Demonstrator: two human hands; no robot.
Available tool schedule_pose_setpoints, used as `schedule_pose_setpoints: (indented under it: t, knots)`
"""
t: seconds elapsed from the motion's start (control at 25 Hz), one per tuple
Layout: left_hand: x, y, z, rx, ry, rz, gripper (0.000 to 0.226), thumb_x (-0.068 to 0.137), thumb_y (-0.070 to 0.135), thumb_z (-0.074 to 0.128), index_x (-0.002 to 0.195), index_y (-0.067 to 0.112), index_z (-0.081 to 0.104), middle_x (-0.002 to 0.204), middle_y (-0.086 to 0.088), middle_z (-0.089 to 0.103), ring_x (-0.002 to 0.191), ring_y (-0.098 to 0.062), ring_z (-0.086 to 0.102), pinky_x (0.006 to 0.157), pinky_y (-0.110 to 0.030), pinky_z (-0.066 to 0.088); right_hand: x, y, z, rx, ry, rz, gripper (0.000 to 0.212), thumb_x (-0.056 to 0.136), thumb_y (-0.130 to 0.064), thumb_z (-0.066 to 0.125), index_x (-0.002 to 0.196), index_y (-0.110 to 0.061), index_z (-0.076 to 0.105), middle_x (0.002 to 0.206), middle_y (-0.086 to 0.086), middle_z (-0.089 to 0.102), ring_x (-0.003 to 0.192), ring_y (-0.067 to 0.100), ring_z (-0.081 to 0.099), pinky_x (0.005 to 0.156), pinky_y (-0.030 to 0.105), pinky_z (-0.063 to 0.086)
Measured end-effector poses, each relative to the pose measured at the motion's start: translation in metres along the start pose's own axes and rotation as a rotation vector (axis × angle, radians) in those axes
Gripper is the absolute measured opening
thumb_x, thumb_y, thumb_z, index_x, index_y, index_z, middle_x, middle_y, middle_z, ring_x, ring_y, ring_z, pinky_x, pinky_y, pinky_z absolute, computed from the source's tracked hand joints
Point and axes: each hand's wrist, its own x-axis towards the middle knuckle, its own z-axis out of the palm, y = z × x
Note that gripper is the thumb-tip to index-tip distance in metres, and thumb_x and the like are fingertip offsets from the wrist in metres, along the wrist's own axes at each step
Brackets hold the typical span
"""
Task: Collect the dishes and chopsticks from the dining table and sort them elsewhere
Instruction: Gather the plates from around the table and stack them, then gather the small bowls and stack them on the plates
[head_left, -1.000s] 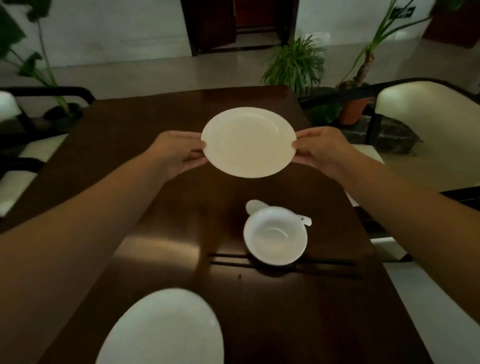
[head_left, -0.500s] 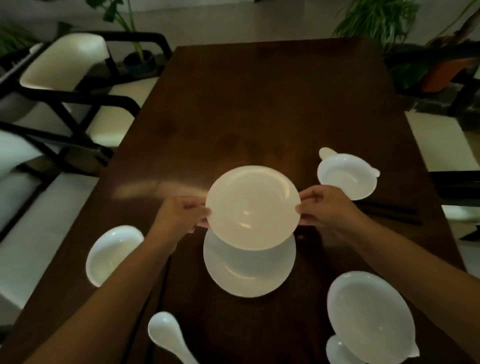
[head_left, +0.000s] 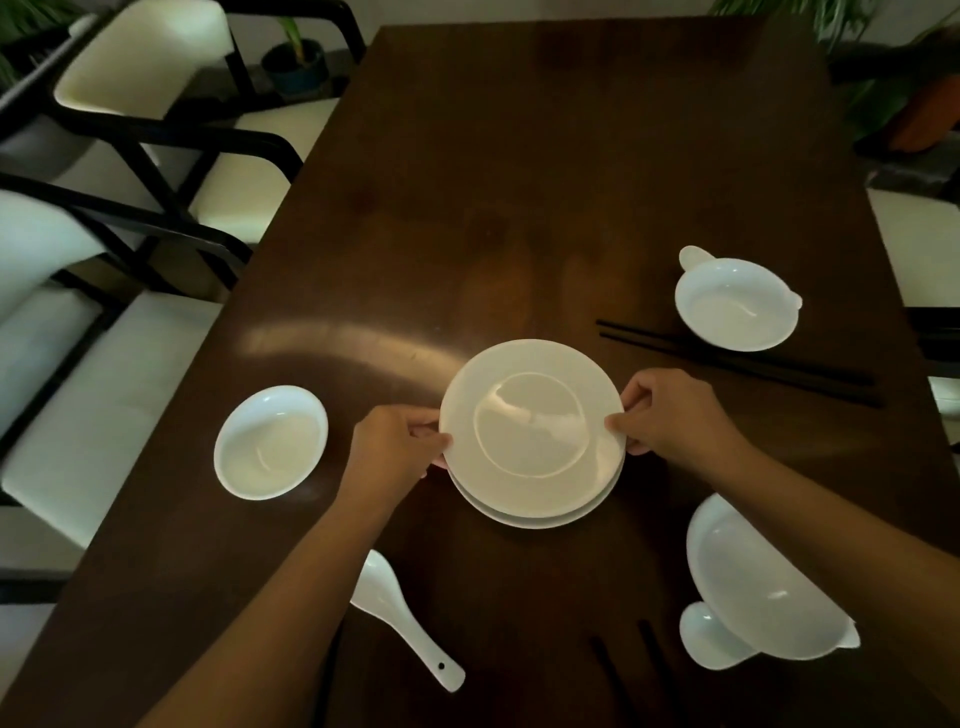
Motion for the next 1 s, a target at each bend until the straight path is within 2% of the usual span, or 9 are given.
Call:
schedule_pose_setpoints:
  t: [0.08,0.36,0.48,0.6,0.68,0.8,0.92,1.0]
  knots:
    - [-0.001,0.002,0.001,0.061,0.004,0.031,0.027,0.079,0.011,0.068,0.106,0.012,0.07,0.078,-0.001,0.072,0.061,-0.003,0.067,0.044,-0.009,0.047,-0.001,0.001,0.0,-0.044,0.001,-0.018,0.017,0.076,-0.019,0.073,0.078,-0.012,0.058,0.074,0.005,0.067,0.059,0.016,0.067,0.068,0.034,0.058]
    - [-0.004,0.009,0.004,0.227,0.026,0.099,0.026,0.077,0.015,0.071,0.103,0.01,0.071,0.09,-0.007,0.075,0.062,-0.01,0.065,0.057,-0.014,0.047,-0.003,0.008,0.004,-0.089,-0.022,-0.052,0.02,0.076,-0.02,0.073,0.078,-0.011,0.056,0.072,0.004,0.066,0.059,0.017,0.067,0.068,0.036,0.058]
    - [-0.003,0.011,0.005,0.309,0.046,0.126,0.022,0.076,0.017,0.072,0.097,0.008,0.072,0.087,-0.008,0.075,0.064,-0.013,0.064,0.061,-0.016,0.041,-0.002,0.009,0.004,-0.066,-0.02,-0.052,0.019,0.076,-0.019,0.073,0.077,-0.011,0.056,0.072,0.005,0.067,0.058,0.018,0.067,0.069,0.037,0.059]
    - [-0.001,0.01,0.005,0.322,0.074,0.111,0.024,0.075,0.019,0.073,0.096,0.007,0.071,0.084,-0.007,0.074,0.061,-0.012,0.062,0.067,-0.019,0.043,-0.001,0.008,0.004,-0.072,-0.021,-0.07,0.02,0.076,-0.019,0.073,0.079,-0.009,0.057,0.073,0.007,0.068,0.058,0.018,0.068,0.069,0.037,0.059]
    - [0.0,0.005,0.006,0.343,0.06,0.08,0.019,0.076,0.021,0.073,0.091,0.009,0.07,0.079,-0.006,0.074,0.056,-0.007,0.063,0.065,-0.018,0.043,-0.002,0.007,0.005,-0.077,-0.021,-0.078,0.02,0.076,-0.02,0.073,0.079,-0.009,0.056,0.074,0.008,0.068,0.059,0.019,0.068,0.069,0.037,0.059]
    - [0.006,0.0,0.004,0.353,-0.018,0.04,0.012,0.078,0.022,0.07,0.079,0.01,0.069,0.071,-0.004,0.073,0.053,-0.001,0.063,0.056,-0.014,0.04,-0.001,0.008,0.004,-0.067,-0.013,-0.079,0.021,0.076,-0.021,0.073,0.077,-0.01,0.055,0.076,0.01,0.068,0.062,0.021,0.068,0.071,0.039,0.059]
    - [0.006,-0.005,0.003,0.343,-0.034,0.068,0.017,0.081,0.024,0.067,0.089,0.009,0.07,0.085,-0.006,0.073,0.067,-0.009,0.063,0.074,-0.023,0.049,-0.004,0.007,0.003,-0.083,-0.031,-0.075,0.021,0.078,-0.024,0.071,0.082,-0.008,0.057,0.083,0.011,0.067,0.071,0.023,0.066,0.073,0.039,0.057]
    - [-0.001,-0.003,0.008,0.386,0.059,0.199,0.028,0.085,0.029,0.061,0.107,0.013,0.064,0.104,-0.007,0.069,0.084,-0.015,0.06,0.081,-0.027,0.046,-0.01,0.008,-0.003,-0.159,0.003,-0.13,0.022,0.083,-0.03,0.065,0.088,-0.009,0.059,0.09,0.009,0.066,0.077,0.021,0.062,0.069,0.033,0.052]
